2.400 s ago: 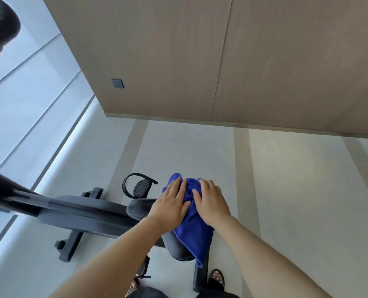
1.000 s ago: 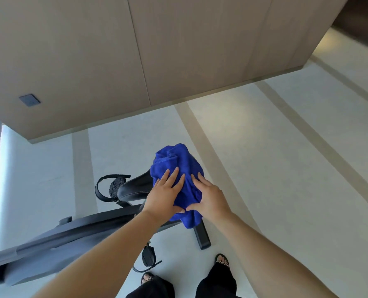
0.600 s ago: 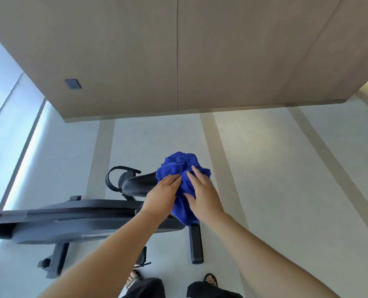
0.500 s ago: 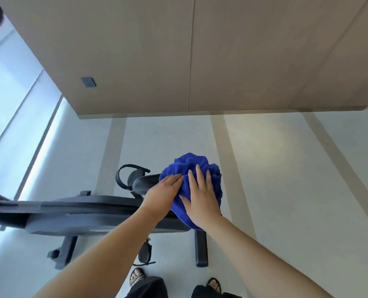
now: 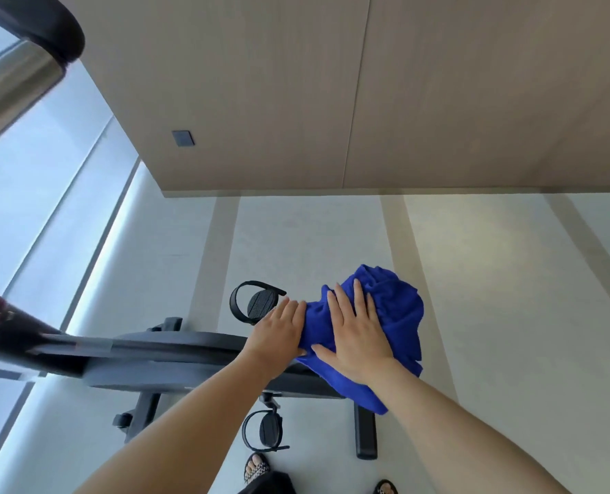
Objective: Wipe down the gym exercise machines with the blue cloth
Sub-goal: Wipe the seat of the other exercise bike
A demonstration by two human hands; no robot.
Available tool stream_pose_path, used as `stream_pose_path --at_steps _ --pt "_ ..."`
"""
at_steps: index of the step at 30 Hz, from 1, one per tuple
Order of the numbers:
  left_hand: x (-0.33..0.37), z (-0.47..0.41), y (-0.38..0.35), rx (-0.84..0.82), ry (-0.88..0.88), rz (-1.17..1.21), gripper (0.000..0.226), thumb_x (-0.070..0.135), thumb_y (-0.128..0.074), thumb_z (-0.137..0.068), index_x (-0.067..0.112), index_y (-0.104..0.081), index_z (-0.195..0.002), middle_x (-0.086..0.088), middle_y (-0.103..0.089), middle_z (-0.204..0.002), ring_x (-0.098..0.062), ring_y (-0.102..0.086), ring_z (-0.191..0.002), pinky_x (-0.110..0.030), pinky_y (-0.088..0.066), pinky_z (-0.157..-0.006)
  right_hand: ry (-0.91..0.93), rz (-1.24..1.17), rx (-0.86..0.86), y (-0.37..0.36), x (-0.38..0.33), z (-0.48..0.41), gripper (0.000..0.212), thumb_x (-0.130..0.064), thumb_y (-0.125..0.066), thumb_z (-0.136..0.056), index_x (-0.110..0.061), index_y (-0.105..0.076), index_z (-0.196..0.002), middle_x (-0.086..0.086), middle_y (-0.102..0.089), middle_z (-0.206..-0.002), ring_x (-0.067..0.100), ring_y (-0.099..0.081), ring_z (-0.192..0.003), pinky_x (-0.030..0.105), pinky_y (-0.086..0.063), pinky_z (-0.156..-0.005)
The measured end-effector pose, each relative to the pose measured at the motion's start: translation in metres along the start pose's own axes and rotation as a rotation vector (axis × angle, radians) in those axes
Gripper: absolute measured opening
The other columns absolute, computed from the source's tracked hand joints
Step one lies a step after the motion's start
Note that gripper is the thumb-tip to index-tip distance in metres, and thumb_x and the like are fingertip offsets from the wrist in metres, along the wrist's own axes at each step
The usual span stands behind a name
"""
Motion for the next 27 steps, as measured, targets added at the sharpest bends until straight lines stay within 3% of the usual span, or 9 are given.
stream_pose_path --at_steps 4,8,11,14,16,18,20,23,27 --pt "0.002 -0.014 0.003 -0.056 -0.140 0.022 0.080 0.052 -0.051 -0.087 0.006 -0.017 -0.143 -0.008 -0.032 -0.144 -0.024 -0.030 -0.134 -0.033 -0.027 -0.112 0.028 -0.027 0.027 0.005 0.000 -0.011 0.091 -0.071 -0.015 -0.079 -0.011 -0.017 -0.147 0.006 -0.019 -0.155 0.034 0.002 -0.144 0.050 -0.005 -0.115" --pt "-0.005 -0.024 0.005 -0.178 -0.230 0.133 0.068 0.057 -0.050 -0.085 0.011 -0.032 -0.132 -0.004 -0.046 -0.127 -0.022 -0.048 -0.115 -0.036 -0.044 -0.094 0.022 -0.091 0.054 0.010 0.004 -0.013 0.073 -0.064 -0.025 -0.086 -0.016 -0.030 -0.141 -0.001 -0.034 -0.147 0.028 -0.012 -0.143 0.047 -0.013 -0.115" --pt "-0.009 -0.034 0.008 -0.213 -0.211 0.192 0.058 0.059 -0.042 -0.088 0.010 -0.041 -0.119 -0.005 -0.053 -0.114 -0.023 -0.055 -0.102 -0.037 -0.046 -0.086 0.012 -0.155 0.124 0.021 0.012 -0.023 0.052 -0.055 -0.032 -0.090 -0.019 -0.044 -0.125 -0.004 -0.045 -0.136 0.023 -0.024 -0.137 0.042 -0.020 -0.111" --pt "-0.007 -0.042 0.014 -0.158 -0.150 0.370 0.052 0.047 -0.042 -0.093 0.007 -0.037 -0.127 -0.008 -0.050 -0.124 -0.025 -0.054 -0.107 -0.038 -0.044 -0.092 -0.062 -0.263 0.156 0.024 0.024 -0.033 0.047 -0.052 -0.037 -0.091 -0.019 -0.046 -0.124 -0.001 -0.034 -0.145 0.019 -0.027 -0.136 0.036 -0.023 -0.109" --pt "-0.001 -0.046 0.022 -0.074 -0.133 0.516 0.056 0.032 -0.042 -0.095 0.006 -0.023 -0.141 -0.011 -0.039 -0.140 -0.026 -0.047 -0.121 -0.039 -0.039 -0.101 -0.158 -0.317 0.196 0.025 0.036 -0.036 0.052 -0.050 -0.042 -0.091 -0.019 -0.039 -0.132 0.004 -0.022 -0.152 0.020 -0.023 -0.138 0.036 -0.024 -0.110" --pt "0.011 -0.048 0.032 0.017 -0.134 0.652 0.061 0.022 -0.039 -0.095 0.010 -0.011 -0.148 -0.008 -0.027 -0.150 -0.025 -0.037 -0.131 -0.038 -0.034 -0.107 -0.300 -0.305 0.264 0.029 0.054 -0.032 0.052 -0.048 -0.043 -0.091 -0.021 -0.039 -0.135 0.009 -0.024 -0.151 0.025 -0.024 -0.137 0.042 -0.022 -0.113" --pt "0.030 -0.053 0.039 0.073 -0.119 0.761 0.059 0.026 -0.036 -0.097 0.016 -0.010 -0.149 -0.003 -0.023 -0.152 -0.021 -0.032 -0.135 -0.036 -0.031 -0.109 -0.415 -0.290 0.258 0.029 0.073 -0.025 0.047 -0.047 -0.040 -0.092 -0.024 -0.044 -0.132 0.010 -0.037 -0.144 0.027 -0.033 -0.131 0.046 -0.023 -0.112" --pt "0.056 -0.068 0.035 0.093 0.030 0.895 0.059 0.040 -0.029 -0.098 0.018 -0.009 -0.149 0.000 -0.020 -0.154 -0.020 -0.026 -0.138 -0.035 -0.028 -0.111 -0.457 -0.342 0.199 0.020 0.087 -0.021 0.047 -0.045 -0.037 -0.094 -0.019 -0.044 -0.133 0.008 -0.048 -0.136 0.027 -0.047 -0.120 0.041 -0.035 -0.104" --pt "0.066 -0.090 0.028 0.142 0.136 0.762 0.061 0.047 -0.024 -0.096 0.018 -0.010 -0.148 -0.002 -0.026 -0.150 -0.022 -0.032 -0.134 -0.039 -0.033 -0.106 -0.432 -0.298 0.161 0.012 0.088 -0.027 0.047 -0.042 -0.037 -0.094 -0.014 -0.042 -0.131 0.006 -0.050 -0.132 0.023 -0.047 -0.120 0.035 -0.037 -0.101"
Point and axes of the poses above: each hand's wrist, its own z-axis away from the middle knuckle, its own y-axis out of the back of the hand, x = y × z, the point moved 8 cm from there along -z, towards the middle knuckle
